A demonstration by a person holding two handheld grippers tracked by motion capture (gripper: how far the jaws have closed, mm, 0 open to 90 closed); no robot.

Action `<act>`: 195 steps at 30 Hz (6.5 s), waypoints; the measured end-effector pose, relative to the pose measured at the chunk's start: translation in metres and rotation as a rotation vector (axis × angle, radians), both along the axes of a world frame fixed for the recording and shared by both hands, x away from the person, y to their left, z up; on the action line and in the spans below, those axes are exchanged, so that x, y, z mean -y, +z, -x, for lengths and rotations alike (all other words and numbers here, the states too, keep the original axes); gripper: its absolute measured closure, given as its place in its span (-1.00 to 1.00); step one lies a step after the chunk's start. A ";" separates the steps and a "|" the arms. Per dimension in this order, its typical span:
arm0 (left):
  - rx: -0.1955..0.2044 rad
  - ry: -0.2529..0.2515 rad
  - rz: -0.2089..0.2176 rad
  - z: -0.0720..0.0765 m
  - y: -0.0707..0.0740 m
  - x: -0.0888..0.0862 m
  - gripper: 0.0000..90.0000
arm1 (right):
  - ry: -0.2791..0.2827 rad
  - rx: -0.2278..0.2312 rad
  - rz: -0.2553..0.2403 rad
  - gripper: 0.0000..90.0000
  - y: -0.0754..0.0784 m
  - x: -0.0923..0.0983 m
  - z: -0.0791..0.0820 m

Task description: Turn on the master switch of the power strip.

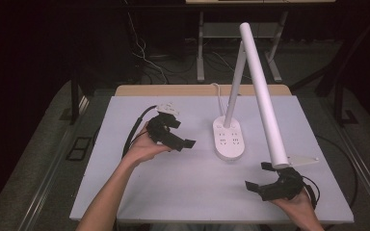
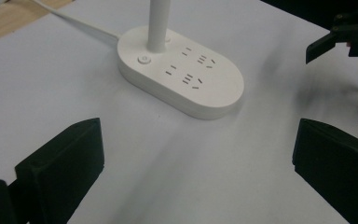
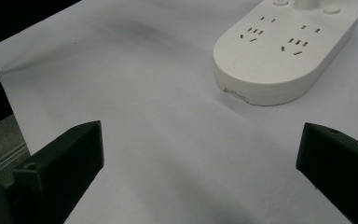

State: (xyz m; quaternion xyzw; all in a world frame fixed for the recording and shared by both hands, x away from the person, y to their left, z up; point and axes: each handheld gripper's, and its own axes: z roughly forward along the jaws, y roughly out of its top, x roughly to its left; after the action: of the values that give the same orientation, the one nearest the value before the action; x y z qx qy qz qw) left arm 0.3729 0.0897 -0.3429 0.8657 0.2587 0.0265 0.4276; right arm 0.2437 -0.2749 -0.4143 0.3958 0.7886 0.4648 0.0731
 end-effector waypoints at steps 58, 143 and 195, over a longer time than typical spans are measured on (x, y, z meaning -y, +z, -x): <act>-0.012 0.107 0.053 -0.081 -0.009 0.052 -0.90 | 0.002 0.000 -0.002 -1.00 0.001 0.001 0.002; -0.107 0.188 -0.010 -0.098 -0.080 0.118 0.99 | 0.016 -0.008 0.002 -1.00 -0.002 0.002 0.001; -0.164 0.229 0.055 -0.105 -0.083 0.107 0.99 | 0.010 0.005 0.000 -1.00 -0.001 0.005 0.003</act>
State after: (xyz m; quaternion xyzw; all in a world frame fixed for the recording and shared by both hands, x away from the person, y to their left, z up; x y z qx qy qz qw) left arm 0.4776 -0.0174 -0.4257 0.8179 0.3904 -0.0026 0.4227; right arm 0.2407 -0.2797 -0.4153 0.3909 0.7904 0.4661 0.0727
